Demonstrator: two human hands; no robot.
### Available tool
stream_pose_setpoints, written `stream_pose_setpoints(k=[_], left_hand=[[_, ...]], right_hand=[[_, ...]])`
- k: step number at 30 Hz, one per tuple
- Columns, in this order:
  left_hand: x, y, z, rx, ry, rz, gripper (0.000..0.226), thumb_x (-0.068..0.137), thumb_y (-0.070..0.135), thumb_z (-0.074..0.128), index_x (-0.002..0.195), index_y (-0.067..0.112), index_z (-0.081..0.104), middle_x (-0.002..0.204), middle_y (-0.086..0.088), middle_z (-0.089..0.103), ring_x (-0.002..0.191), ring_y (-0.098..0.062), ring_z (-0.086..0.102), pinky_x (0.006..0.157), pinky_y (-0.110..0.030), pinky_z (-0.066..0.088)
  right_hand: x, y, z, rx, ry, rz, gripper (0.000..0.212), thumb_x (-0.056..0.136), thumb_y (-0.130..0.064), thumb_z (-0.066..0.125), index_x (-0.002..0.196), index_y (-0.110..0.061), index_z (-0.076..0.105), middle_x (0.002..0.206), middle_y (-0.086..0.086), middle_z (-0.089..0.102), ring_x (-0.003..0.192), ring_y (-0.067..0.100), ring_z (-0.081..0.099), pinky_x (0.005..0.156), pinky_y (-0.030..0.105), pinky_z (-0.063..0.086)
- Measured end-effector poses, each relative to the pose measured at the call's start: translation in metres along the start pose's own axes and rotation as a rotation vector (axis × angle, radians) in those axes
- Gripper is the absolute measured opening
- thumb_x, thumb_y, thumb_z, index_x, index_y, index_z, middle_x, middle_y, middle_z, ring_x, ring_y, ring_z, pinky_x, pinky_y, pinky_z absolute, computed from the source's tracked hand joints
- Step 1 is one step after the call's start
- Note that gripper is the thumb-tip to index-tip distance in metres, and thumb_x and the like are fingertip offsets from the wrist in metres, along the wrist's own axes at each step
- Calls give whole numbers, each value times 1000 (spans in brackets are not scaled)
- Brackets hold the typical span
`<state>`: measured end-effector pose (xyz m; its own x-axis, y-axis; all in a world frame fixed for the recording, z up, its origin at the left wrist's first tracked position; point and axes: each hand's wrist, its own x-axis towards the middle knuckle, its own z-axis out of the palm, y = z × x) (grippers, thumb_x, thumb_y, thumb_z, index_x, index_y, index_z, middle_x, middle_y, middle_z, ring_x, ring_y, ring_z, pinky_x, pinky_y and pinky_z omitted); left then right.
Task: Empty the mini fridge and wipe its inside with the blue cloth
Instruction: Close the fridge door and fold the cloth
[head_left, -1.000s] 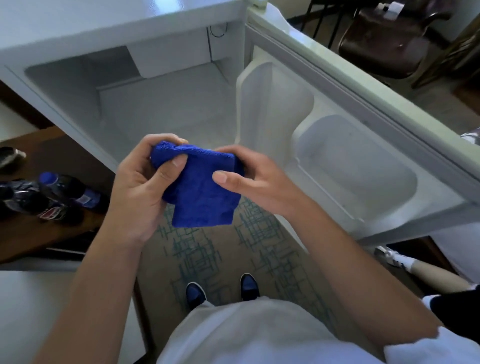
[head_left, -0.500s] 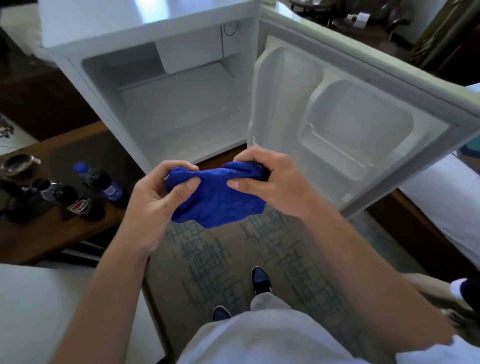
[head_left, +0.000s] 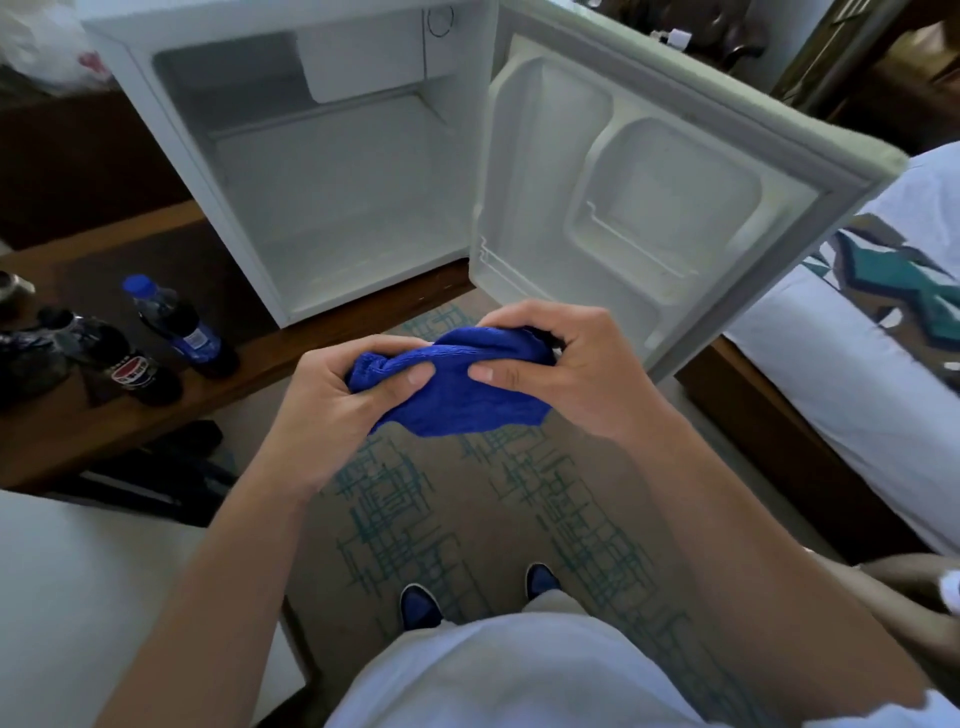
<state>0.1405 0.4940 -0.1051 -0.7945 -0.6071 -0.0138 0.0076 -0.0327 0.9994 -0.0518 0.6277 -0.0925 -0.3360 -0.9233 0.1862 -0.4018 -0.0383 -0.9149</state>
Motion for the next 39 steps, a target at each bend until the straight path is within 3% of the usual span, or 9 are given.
stream_pose_setpoints(k=[4, 11, 15, 17, 22, 28, 31, 35, 39], left_hand=[[6, 1, 27, 7, 10, 54, 25, 86, 21, 69, 110, 22, 74, 111, 2, 77, 109, -19, 71, 79, -23, 60], [23, 9, 98, 58, 26, 127, 26, 86, 22, 68, 112, 20, 73, 112, 7, 77, 112, -15, 71, 85, -27, 62], [38, 11, 143, 154, 38, 136, 20, 89, 23, 68, 108, 22, 76, 106, 6, 78, 102, -15, 73, 76, -22, 60], [44, 8, 162, 206, 47, 156, 14, 93, 26, 71, 105, 22, 77, 103, 2, 78, 97, -17, 73, 76, -28, 62], [50, 4, 205, 187, 122, 163, 21, 86, 45, 69, 98, 30, 78, 93, 2, 76, 87, -15, 69, 74, -32, 58], [48, -3, 240, 138, 164, 145, 5, 91, 39, 77, 92, 35, 80, 88, 6, 75, 84, -10, 67, 72, -25, 56], [40, -7, 251, 156, 197, 117, 14, 89, 27, 69, 91, 35, 80, 89, 6, 76, 83, -10, 68, 70, -23, 57], [27, -8, 256, 218, 230, 121, 18, 89, 27, 68, 91, 40, 80, 89, 7, 76, 82, -9, 67, 68, -22, 57], [13, -7, 258, 213, 283, 88, 15, 89, 27, 68, 93, 36, 80, 92, 0, 76, 86, -15, 68, 71, -33, 58]], right_hand=[[-18, 10, -28, -2, 33, 48, 26, 85, -18, 85, 109, -22, 77, 98, -7, 80, 89, 8, 73, 75, 19, 55], [-46, 30, -92, 60, 76, 124, 16, 93, -19, 76, 108, -22, 78, 92, -11, 79, 83, 5, 73, 71, 19, 55], [-63, 44, -134, 15, 101, 130, 17, 93, -23, 77, 110, -24, 79, 94, -6, 80, 86, 12, 76, 72, 33, 61], [-70, 50, -153, -34, 131, 116, 18, 90, -25, 81, 108, -25, 78, 95, -7, 79, 87, 12, 74, 76, 40, 62], [-83, 48, -199, -151, 271, -62, 30, 86, -20, 85, 114, -14, 76, 124, 0, 70, 109, 13, 69, 86, 24, 58], [-91, 50, -244, -246, 469, -185, 25, 92, -15, 76, 117, -11, 75, 130, 2, 68, 117, 16, 66, 89, 36, 61], [-90, 54, -259, -293, 594, -165, 35, 96, -20, 70, 131, -14, 69, 145, 0, 60, 134, 14, 56, 104, 39, 54], [-74, 58, -271, -386, 586, -136, 57, 99, -26, 62, 153, -14, 46, 166, 2, 35, 155, 16, 31, 125, 43, 33], [-52, 60, -271, -389, 535, -132, 63, 102, -34, 55, 158, -10, 37, 170, 8, 26, 158, 21, 24, 126, 39, 29]])
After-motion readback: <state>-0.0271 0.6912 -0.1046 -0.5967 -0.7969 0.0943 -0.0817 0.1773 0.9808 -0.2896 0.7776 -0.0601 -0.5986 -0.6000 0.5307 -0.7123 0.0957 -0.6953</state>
